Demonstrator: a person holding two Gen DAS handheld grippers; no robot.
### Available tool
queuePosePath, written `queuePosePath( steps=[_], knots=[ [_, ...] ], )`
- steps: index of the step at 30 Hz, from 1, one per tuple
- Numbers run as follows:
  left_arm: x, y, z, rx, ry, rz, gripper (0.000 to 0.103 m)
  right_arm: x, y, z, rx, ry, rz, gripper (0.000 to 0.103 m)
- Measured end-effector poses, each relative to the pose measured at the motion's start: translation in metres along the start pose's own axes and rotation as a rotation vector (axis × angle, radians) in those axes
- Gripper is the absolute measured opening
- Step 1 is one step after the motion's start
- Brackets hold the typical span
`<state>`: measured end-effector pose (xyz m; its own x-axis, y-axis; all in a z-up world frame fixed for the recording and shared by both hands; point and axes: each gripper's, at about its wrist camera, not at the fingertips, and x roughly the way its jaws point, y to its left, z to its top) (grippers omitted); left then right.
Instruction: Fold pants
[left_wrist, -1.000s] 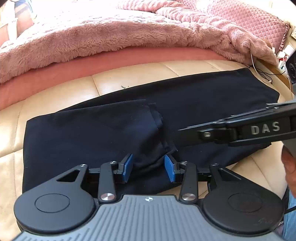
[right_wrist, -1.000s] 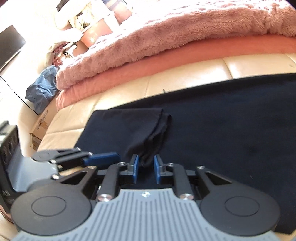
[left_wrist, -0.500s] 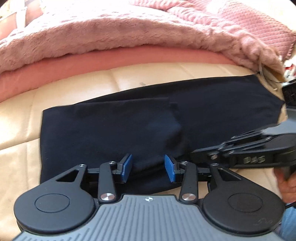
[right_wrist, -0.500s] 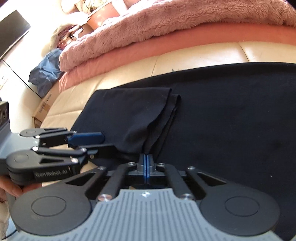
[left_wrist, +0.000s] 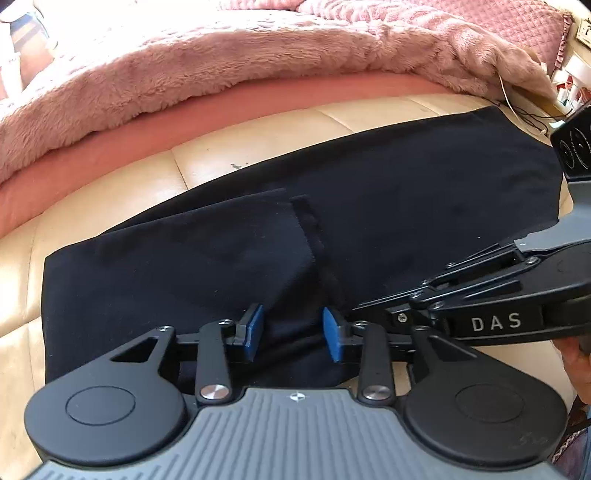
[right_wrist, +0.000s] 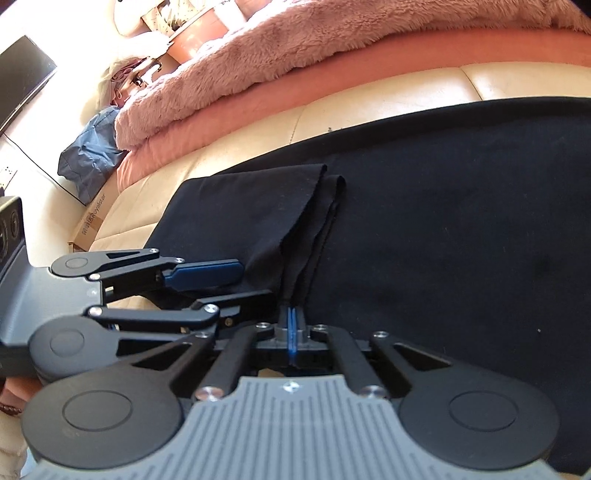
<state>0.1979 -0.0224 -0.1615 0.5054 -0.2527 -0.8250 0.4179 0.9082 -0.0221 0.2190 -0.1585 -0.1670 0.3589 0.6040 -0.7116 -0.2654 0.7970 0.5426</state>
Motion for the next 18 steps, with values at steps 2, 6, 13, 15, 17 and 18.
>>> queuePosePath(
  steps=[2, 6, 13, 15, 17, 18],
  knots=[
    [-0.001, 0.002, 0.001, -0.028, -0.005, 0.000, 0.009, 0.000, 0.001, -0.001, -0.002, 0.001, -0.004, 0.000],
    [-0.010, 0.018, 0.007, -0.148, -0.029, -0.052, 0.000, -0.001, 0.007, -0.001, -0.043, -0.001, -0.026, 0.000],
    [-0.032, 0.057, 0.016, -0.366, -0.095, -0.246, 0.000, -0.002, 0.005, -0.001, -0.040, 0.001, -0.025, 0.000],
    [-0.027, 0.059, 0.015, -0.373, -0.070, -0.290, 0.000, -0.002, 0.006, -0.001, -0.044, 0.002, -0.028, 0.000],
    [-0.013, 0.057, 0.011, -0.356, -0.021, -0.286, 0.000, -0.001, 0.006, -0.001, -0.044, 0.002, -0.029, 0.000],
    [-0.006, 0.056, 0.008, -0.356, 0.005, -0.288, 0.000, -0.002, 0.006, -0.001, -0.042, 0.002, -0.029, 0.000]
  ],
)
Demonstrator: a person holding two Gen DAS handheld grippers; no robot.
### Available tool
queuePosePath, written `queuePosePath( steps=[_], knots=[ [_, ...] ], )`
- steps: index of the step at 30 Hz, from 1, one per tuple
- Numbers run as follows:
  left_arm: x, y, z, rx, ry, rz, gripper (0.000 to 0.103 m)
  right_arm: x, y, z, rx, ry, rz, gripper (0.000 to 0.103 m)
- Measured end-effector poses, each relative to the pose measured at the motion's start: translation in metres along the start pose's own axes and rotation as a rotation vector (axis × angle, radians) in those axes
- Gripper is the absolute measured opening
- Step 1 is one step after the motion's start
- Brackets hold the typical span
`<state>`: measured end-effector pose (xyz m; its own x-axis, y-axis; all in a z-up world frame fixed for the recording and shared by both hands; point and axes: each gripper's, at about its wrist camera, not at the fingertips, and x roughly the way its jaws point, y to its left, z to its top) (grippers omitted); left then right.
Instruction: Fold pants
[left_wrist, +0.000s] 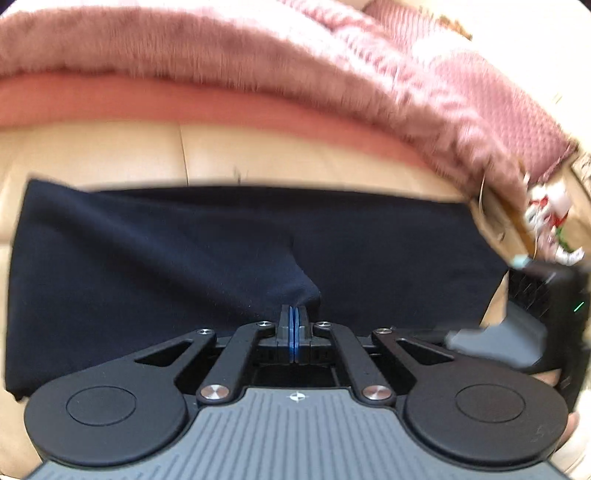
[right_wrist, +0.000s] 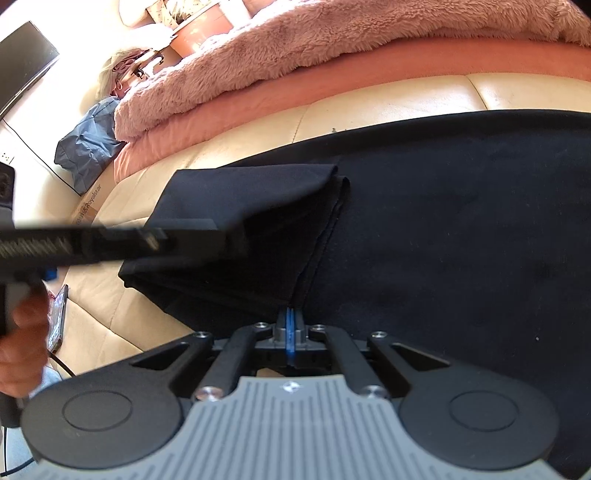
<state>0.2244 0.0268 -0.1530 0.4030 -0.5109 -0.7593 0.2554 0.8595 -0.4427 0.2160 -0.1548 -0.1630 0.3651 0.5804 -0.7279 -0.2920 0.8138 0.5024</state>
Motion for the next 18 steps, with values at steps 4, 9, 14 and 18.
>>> queuePosePath(
  steps=[4, 9, 14, 18],
  knots=[
    [0.010, 0.010, -0.008, -0.068, 0.038, 0.011, 0.005, 0.000, 0.001, 0.001, -0.001, 0.003, -0.005, 0.000],
    [-0.007, 0.013, -0.001, -0.089, -0.004, -0.021, 0.028, -0.005, 0.003, 0.003, 0.003, 0.001, -0.012, 0.000],
    [-0.022, 0.030, 0.002, -0.129, -0.107, 0.033, 0.030, -0.023, -0.004, 0.013, 0.080, -0.055, 0.016, 0.025],
    [-0.023, 0.037, -0.001, -0.132, -0.114, 0.091, 0.030, -0.012, -0.016, 0.024, 0.170, -0.062, 0.024, 0.029]
  ],
)
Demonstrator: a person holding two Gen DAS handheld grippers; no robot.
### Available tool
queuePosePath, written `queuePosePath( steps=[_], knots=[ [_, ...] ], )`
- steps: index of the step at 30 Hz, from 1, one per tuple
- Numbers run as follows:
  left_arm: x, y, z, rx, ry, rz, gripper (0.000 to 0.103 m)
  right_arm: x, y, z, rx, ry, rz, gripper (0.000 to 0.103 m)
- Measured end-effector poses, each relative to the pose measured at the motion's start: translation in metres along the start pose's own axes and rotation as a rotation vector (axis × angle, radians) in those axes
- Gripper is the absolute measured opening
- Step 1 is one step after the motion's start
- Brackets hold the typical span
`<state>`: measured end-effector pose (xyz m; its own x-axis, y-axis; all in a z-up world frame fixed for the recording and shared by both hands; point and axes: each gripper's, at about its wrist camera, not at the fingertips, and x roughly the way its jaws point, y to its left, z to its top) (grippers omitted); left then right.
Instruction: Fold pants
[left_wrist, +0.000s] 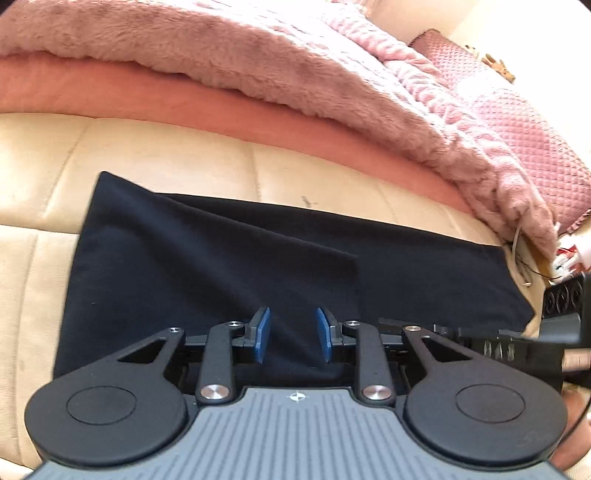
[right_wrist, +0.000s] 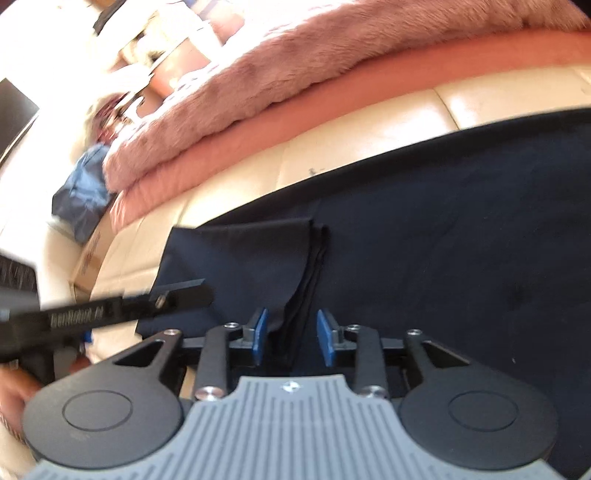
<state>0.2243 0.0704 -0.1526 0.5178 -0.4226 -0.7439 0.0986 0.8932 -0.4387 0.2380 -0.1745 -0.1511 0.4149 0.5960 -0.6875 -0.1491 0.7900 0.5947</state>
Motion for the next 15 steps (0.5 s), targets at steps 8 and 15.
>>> queuePosePath(
  steps=[8, 15],
  knots=[
    [0.015, 0.011, -0.005, -0.026, 0.037, -0.018, 0.030, 0.027, -0.014, 0.016, 0.139, -0.031, 0.045, 0.026],
    [0.014, 0.011, -0.006, -0.012, 0.042, -0.012, 0.030, 0.040, -0.018, 0.021, 0.181, -0.027, 0.097, 0.012]
  ],
)
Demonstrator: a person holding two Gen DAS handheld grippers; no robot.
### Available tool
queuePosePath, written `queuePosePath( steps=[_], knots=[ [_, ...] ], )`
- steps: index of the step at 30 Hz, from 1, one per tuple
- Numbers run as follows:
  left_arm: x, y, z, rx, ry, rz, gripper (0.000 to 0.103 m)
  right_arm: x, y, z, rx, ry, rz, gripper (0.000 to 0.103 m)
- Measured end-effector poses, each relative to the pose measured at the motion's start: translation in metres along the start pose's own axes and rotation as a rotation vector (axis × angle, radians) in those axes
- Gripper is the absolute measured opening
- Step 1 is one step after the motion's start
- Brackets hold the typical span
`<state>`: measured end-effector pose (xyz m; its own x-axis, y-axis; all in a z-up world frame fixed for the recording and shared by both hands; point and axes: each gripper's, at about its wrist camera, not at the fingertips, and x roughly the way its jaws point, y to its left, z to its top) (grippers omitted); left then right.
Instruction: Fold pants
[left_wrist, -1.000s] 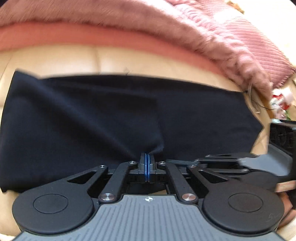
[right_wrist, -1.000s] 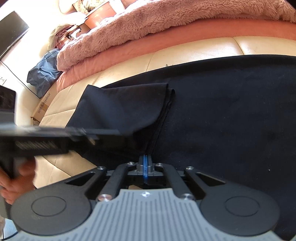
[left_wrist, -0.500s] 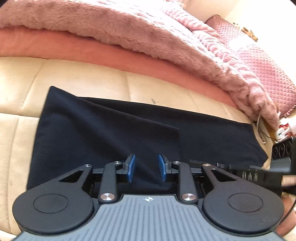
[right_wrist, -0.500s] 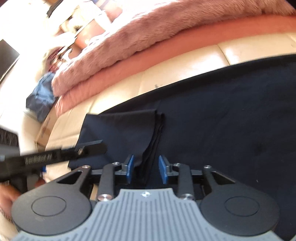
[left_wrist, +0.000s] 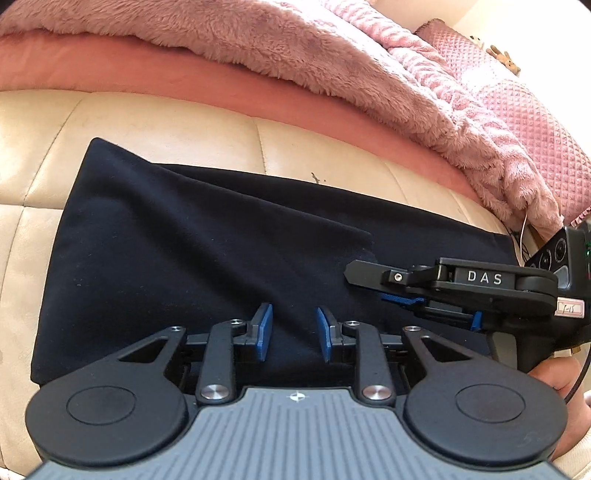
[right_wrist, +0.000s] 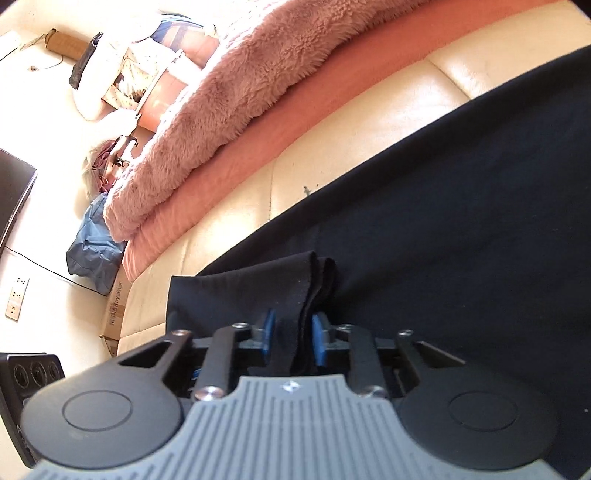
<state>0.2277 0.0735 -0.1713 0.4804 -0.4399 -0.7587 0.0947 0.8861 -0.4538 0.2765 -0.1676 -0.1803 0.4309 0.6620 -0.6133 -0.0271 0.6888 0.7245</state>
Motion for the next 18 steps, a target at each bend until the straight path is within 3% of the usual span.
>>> queuePosePath(
  steps=[4, 9, 13, 18],
  knots=[
    [-0.004, 0.001, 0.000, -0.018, -0.015, 0.003, 0.030, -0.002, -0.006, 0.000, 0.043, 0.004, 0.006, 0.000],
    [-0.047, 0.004, 0.001, -0.021, -0.136, 0.031, 0.030, -0.019, 0.030, 0.007, -0.061, -0.023, -0.010, 0.000],
    [-0.086, 0.021, 0.002, -0.061, -0.226, 0.078, 0.030, -0.060, 0.072, 0.028, -0.185, -0.079, -0.005, 0.000],
    [-0.108, 0.026, -0.001, -0.091, -0.270, 0.106, 0.030, -0.133, 0.095, 0.065, -0.243, -0.138, -0.027, 0.000]
  ],
)
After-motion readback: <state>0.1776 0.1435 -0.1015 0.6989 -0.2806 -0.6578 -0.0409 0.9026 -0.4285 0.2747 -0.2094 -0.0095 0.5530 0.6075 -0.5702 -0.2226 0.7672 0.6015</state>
